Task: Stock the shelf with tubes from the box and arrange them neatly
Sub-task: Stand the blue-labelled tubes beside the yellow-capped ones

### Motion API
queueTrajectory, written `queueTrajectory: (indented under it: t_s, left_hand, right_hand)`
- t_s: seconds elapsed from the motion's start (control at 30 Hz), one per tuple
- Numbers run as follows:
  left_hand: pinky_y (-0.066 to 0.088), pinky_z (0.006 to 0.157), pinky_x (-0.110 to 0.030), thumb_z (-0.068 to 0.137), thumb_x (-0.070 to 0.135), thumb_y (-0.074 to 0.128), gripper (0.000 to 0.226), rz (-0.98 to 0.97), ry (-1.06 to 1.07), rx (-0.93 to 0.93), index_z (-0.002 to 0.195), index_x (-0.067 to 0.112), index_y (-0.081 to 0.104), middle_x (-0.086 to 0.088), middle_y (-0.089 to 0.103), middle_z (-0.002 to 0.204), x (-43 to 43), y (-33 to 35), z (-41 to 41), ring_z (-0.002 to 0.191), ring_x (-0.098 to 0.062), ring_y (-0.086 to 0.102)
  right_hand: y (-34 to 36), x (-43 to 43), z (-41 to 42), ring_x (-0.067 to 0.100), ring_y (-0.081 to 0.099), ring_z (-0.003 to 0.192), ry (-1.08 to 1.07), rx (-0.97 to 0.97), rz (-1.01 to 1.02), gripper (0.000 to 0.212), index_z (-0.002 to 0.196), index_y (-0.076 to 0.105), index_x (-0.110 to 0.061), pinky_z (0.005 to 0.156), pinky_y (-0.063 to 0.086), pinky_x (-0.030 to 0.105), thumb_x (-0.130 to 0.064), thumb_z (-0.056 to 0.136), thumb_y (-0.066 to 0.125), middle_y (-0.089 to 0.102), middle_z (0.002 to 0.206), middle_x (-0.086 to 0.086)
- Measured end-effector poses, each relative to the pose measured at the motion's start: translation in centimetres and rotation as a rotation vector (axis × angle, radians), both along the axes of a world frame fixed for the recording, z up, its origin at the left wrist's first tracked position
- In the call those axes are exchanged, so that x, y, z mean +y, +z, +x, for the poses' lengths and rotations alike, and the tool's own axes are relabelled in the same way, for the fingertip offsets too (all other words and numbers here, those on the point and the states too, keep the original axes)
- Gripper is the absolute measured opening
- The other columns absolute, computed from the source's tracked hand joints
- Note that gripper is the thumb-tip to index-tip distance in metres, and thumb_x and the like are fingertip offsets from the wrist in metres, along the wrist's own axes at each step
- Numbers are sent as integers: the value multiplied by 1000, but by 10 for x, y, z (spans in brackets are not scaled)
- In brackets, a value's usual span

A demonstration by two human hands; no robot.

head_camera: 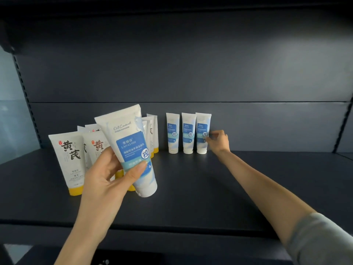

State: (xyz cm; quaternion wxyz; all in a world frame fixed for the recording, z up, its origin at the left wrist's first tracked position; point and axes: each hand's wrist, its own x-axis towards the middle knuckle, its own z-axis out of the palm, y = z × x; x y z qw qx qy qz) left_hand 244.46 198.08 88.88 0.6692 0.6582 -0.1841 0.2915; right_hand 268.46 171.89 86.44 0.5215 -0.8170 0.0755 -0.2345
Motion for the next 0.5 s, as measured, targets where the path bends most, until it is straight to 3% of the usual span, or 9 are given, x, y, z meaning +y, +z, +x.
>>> queueTrajectory:
  t_s: [0.17,0.3,0.43,0.5]
  left_hand:
    - [51,65,-9,68,21,70,43,24,-128,71,110,22,61,14,71,103,14,1,-4,96,-1,66]
    - [57,76,-22,67,27,69,49,17,-198,134,114,19,60,9,70,108,32,3,-12,101,-8,66]
    - [57,82,-34,68,31,69,47,-4,-236,172,113,17,62,5,71,105,50,4,-21,100,-14,68]
    - [55,82,-31,71,32,68,41,-9,-257,176,110,18,65,5,72,103,55,5,-24,99,-13,68]
  right_hand:
    - [25,23,-46,23,49,115,9,-96,63,39,128,42,-6,97,43,35,-21,94,55,40,134,11]
    - [33,69,-117,6,58,100,282,-223,286,21,107,49,-25,86,52,28,-43,97,44,56,121,-1]
    - [19,111,-196,10,63,104,554,-240,261,41,118,52,-28,87,55,29,-54,89,42,63,113,-6]
    - [10,126,-227,15,62,108,656,-216,206,45,124,51,-23,90,54,32,-47,87,46,64,114,-1]
